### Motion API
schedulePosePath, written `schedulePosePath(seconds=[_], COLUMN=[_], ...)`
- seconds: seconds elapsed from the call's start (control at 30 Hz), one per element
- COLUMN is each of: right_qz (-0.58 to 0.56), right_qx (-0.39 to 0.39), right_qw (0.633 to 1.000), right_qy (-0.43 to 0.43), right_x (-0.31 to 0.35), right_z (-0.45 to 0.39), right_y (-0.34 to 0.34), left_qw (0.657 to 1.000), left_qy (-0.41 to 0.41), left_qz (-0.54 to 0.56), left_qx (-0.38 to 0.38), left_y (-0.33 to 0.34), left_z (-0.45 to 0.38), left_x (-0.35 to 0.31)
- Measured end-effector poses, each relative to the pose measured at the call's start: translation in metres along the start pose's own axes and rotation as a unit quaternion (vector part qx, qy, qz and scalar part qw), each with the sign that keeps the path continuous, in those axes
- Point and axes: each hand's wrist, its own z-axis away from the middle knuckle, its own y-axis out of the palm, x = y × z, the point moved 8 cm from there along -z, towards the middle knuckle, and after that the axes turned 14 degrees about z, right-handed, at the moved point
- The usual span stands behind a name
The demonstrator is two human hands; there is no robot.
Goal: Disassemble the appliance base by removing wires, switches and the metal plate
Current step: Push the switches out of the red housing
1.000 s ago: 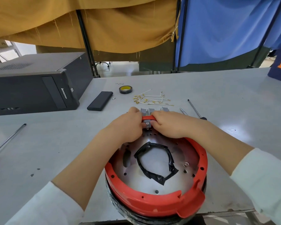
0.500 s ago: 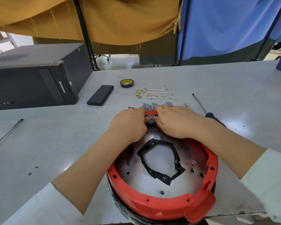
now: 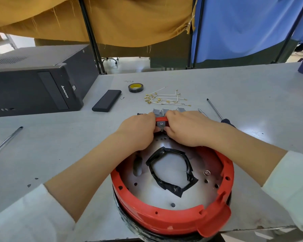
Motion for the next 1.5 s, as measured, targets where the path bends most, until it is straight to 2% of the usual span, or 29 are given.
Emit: schedulePosePath(seconds=[0.1,0.23,0.3,0.63,0.8,1.0,1.1,1.2,1.3,1.5], right_qz=[0.011,0.029,0.032,0.047,0.047,0.044,0.032,0.016,0.035,0.042], right_qx=[0.012,-0.058,-0.078,-0.093,-0.084,-0.064,-0.02,0.01,-0.048,-0.094], right_qw=[1.0,0.998,0.996,0.995,0.995,0.996,0.998,0.999,0.998,0.994], right_qy=[-0.007,-0.001,0.0,-0.004,-0.008,-0.043,-0.044,-0.027,-0.02,-0.024], right_x=[0.001,0.003,0.004,0.006,0.005,0.002,-0.001,-0.001,0.0,0.004], right_z=[-0.003,0.006,0.009,0.008,0.008,0.008,0.003,-0.001,0.007,0.012], right_y=[0.0,-0.007,-0.009,-0.007,-0.005,-0.005,-0.001,0.001,-0.003,-0.006], left_qw=[1.0,0.997,0.997,0.995,0.995,0.998,0.997,0.998,0.999,0.999], left_qy=[-0.019,-0.032,-0.04,-0.056,-0.055,-0.008,-0.027,-0.042,-0.013,0.002], left_qz=[-0.016,-0.024,-0.016,-0.006,-0.004,0.035,0.037,0.041,0.033,-0.041], left_qx=[0.019,-0.058,-0.071,-0.084,-0.078,-0.048,-0.057,-0.019,0.015,-0.024], left_y=[-0.001,-0.004,-0.004,-0.007,-0.005,0.002,0.002,0.0,-0.002,-0.003], left_z=[-0.001,0.007,0.008,0.008,0.008,0.008,0.008,0.002,0.0,0.005], left_x=[-0.002,-0.003,-0.002,-0.002,-0.002,-0.004,-0.004,0.0,-0.003,-0.008])
